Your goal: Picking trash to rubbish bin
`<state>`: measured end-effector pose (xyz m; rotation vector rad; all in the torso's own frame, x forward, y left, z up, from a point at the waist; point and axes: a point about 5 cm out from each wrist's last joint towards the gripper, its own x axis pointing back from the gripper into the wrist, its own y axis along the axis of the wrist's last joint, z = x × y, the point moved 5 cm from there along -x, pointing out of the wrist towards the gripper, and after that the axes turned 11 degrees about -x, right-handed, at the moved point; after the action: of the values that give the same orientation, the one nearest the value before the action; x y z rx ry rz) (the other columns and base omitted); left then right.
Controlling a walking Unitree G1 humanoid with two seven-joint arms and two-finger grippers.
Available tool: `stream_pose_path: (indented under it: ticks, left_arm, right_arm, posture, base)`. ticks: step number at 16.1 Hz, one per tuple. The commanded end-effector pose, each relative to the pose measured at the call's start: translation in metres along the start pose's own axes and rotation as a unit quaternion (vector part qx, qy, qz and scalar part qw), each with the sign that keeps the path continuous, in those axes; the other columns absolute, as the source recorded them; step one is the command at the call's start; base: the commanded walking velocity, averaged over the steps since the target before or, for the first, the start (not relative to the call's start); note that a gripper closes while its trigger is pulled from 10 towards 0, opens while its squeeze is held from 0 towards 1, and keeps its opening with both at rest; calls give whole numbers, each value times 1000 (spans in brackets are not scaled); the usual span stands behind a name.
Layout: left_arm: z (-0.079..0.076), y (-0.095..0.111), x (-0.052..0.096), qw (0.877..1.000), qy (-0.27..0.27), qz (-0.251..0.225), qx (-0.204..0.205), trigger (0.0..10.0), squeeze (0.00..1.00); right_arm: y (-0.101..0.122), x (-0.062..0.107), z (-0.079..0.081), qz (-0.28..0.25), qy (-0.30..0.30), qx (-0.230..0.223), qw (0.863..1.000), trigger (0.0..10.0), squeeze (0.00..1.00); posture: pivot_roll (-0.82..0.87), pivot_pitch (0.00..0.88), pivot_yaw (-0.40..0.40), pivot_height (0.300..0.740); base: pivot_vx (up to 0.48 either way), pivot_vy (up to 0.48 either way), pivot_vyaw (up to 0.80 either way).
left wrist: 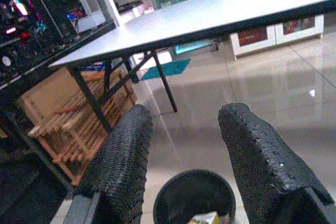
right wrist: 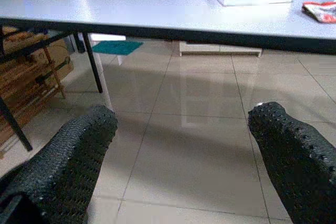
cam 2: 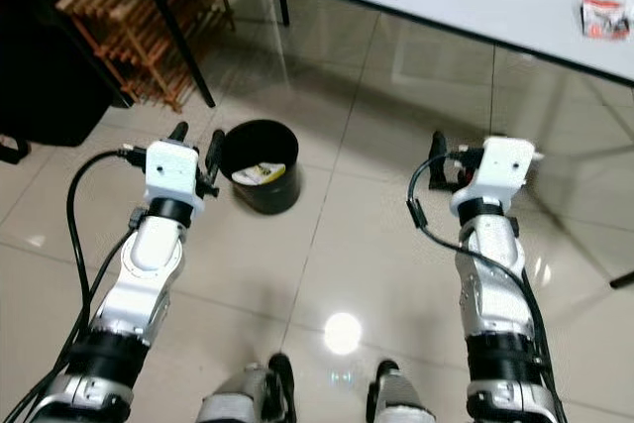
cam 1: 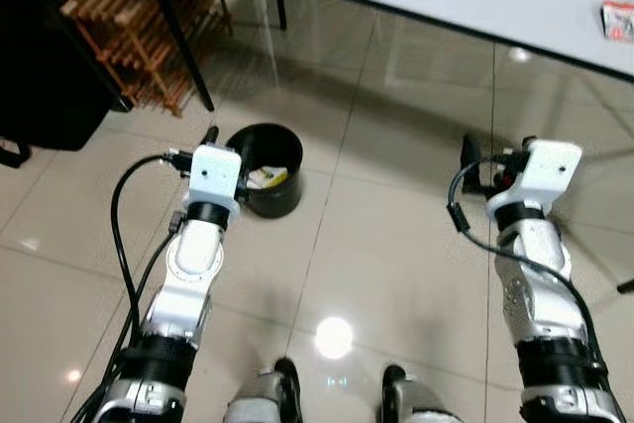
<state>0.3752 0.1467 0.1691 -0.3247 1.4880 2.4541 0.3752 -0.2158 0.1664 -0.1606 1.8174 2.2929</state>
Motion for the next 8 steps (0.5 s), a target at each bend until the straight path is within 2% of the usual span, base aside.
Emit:
stream_pose_path:
  ticks: [1, 8]
  left_arm:
    - [2, 0, 1, 1000, -3, 3, -5, 10000, 0]
    - [8, 22, -7, 1000, 1, -25, -8, 10000, 0]
  right_arm:
    - [1, 2, 0, 1, -5, -3, 1000, 10000, 0]
    - [20, -1, 2, -20, -11, 2, 1000, 10000, 0]
  posture:
    - [27, 228, 88, 740]
    - [30, 232, 93, 740]
  base:
    - [375, 0, 0]
    - [376, 0, 0]
